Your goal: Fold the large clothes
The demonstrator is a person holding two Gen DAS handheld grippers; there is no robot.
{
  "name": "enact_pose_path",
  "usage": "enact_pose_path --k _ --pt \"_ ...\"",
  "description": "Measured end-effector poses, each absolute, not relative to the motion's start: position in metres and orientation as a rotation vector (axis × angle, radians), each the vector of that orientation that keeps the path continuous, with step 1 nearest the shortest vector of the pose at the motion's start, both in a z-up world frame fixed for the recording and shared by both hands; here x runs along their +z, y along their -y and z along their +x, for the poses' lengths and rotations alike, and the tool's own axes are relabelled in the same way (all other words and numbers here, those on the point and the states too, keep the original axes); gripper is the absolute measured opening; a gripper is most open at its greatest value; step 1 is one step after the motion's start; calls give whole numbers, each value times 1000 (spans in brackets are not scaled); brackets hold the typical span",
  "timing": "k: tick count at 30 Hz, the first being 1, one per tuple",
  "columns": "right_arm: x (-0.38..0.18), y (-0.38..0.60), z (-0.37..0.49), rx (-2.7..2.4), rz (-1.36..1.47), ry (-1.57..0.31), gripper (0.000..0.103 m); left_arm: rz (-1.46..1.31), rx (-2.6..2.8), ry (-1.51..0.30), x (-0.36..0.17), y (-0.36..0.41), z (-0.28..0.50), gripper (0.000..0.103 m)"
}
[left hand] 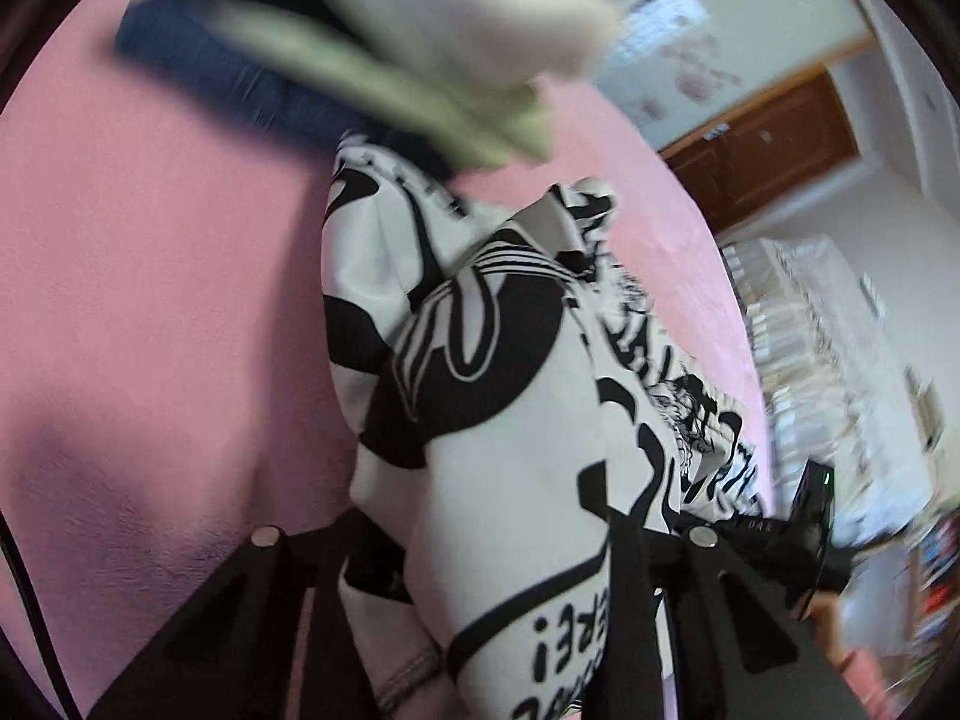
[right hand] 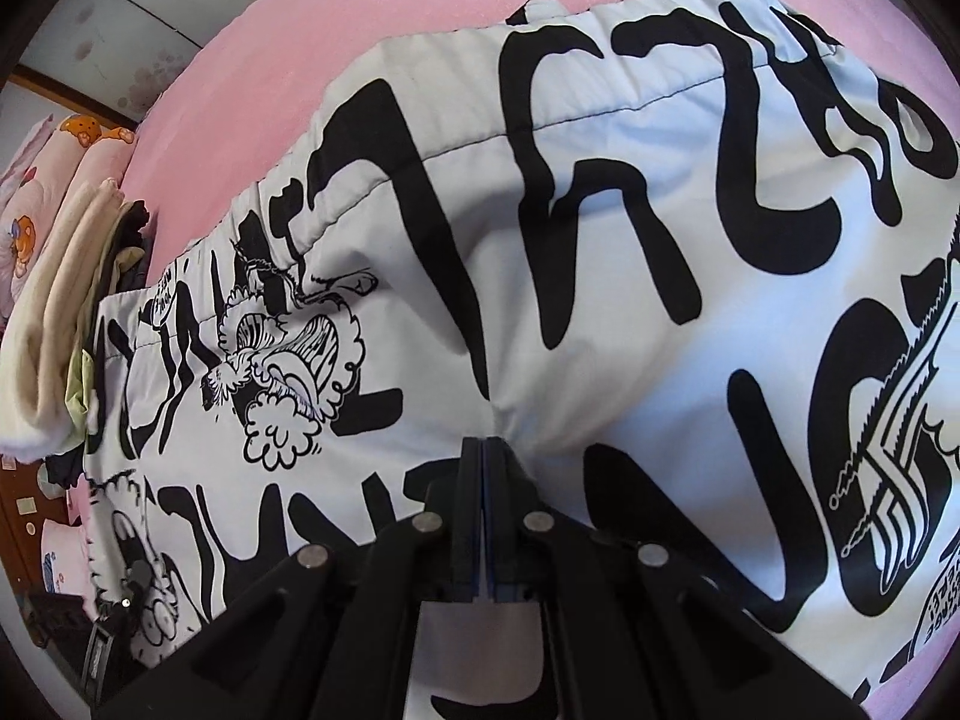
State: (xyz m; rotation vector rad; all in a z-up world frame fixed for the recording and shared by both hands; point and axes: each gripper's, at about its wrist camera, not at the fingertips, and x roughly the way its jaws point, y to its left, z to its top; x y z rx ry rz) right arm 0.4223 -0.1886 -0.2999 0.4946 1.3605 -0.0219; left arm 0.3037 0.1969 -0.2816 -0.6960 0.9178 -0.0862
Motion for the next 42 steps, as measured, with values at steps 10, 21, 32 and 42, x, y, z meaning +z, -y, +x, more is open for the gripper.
enact_pose_path --k 10,21,32,42 --pt "-302 211 419 75 530 -1387 0 -556 -116 -761 -191 -124 294 16" --pt "-302 226 431 264 468 -1458 0 -538 -166 -636 -114 -17 284 16" --pt "-309 266 435 422 543 -1490 0 -481 -253 -683 -98 113 285 16" --pt "-311 342 440 491 659 -1515 0 -267 -295 -786 -114 226 278 16"
